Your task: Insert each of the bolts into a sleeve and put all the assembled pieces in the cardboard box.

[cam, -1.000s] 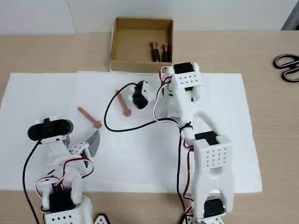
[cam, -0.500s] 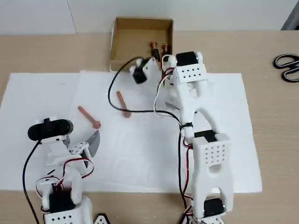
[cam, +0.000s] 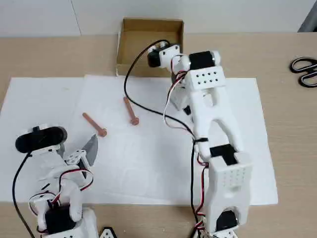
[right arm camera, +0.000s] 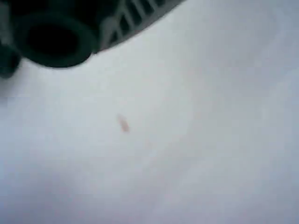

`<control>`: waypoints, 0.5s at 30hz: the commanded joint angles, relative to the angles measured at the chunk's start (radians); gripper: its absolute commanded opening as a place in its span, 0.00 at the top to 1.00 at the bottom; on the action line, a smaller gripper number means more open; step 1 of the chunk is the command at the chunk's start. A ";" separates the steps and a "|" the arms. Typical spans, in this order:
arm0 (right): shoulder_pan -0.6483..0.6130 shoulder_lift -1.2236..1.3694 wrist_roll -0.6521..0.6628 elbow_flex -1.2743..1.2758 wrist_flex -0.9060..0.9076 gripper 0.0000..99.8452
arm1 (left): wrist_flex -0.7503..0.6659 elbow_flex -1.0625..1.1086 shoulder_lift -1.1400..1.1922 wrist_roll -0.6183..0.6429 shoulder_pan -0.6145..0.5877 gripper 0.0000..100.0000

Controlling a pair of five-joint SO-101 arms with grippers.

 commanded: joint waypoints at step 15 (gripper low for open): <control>-0.021 -0.200 -0.094 0.259 0.018 1.00 | 0.144 -0.437 -0.002 -0.069 -0.006 0.68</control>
